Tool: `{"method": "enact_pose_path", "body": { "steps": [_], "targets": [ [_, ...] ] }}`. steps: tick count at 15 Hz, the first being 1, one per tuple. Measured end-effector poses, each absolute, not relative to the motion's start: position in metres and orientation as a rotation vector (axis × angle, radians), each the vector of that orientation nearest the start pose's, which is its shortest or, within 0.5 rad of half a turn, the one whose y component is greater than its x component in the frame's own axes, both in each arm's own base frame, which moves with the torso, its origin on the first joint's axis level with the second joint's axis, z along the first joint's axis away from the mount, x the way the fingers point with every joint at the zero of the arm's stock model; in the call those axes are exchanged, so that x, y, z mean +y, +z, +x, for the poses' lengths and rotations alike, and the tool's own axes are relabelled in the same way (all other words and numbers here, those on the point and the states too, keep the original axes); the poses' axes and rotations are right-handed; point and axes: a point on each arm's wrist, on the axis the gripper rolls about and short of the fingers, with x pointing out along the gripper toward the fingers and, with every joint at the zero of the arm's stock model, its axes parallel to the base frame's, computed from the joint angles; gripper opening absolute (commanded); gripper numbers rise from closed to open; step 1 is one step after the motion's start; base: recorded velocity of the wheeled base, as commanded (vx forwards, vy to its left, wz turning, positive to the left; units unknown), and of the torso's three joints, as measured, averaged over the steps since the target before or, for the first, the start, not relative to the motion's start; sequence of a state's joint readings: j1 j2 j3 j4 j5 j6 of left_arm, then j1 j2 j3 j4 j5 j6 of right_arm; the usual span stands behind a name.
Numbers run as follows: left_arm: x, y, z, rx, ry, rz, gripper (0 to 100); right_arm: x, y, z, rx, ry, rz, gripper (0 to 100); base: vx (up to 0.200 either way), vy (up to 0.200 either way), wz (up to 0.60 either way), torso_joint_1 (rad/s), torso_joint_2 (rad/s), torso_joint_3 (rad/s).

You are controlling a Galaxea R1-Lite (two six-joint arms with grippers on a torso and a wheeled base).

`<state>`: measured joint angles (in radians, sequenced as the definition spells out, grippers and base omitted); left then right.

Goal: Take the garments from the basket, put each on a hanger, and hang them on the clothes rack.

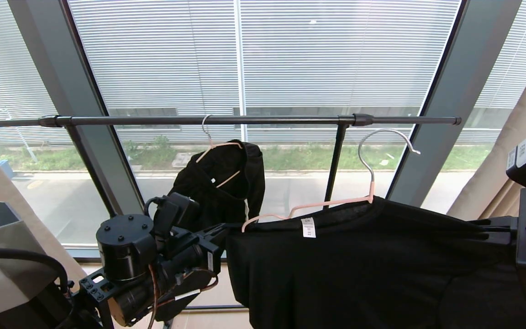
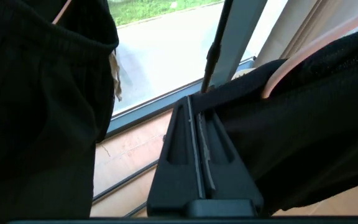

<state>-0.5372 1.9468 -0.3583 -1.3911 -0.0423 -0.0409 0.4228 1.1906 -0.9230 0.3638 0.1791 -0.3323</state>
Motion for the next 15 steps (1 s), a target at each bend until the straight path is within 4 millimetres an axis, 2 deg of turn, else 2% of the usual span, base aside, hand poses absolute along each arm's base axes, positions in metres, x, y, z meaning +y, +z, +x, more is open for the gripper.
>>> {"method": "enact_pose_path", "body": {
  "steps": [4, 7, 12, 15],
  "targets": [
    [-0.150, 0.105, 0.234, 0.135, -0.604, 0.003, 0, 0.069, 0.243, 0.145, 0.517, 0.679, -0.388, 0, 0.000, 0.000, 0.00, 0.000, 0.00, 0.000],
    [-0.152, 0.116, 0.225, 0.159, -0.631, 0.036, 0, 0.072, 0.238, 0.150, 0.457, 0.674, -0.383, 0, 0.000, 0.000, 0.00, 0.000, 0.00, 0.000],
    [-0.164, 0.147, 0.229, 0.160, -0.654, 0.044, 0, 0.077, 0.220, 0.160, 0.454, 0.665, -0.337, 0, 0.000, 0.000, 0.00, 0.000, 0.00, 0.000],
    [-0.175, 0.159, 0.228, 0.170, -0.685, 0.051, 0, 0.080, 0.206, 0.166, 0.410, 0.652, -0.316, 0, 0.000, 0.000, 0.00, 0.000, 0.00, 0.000]
  ]
}}
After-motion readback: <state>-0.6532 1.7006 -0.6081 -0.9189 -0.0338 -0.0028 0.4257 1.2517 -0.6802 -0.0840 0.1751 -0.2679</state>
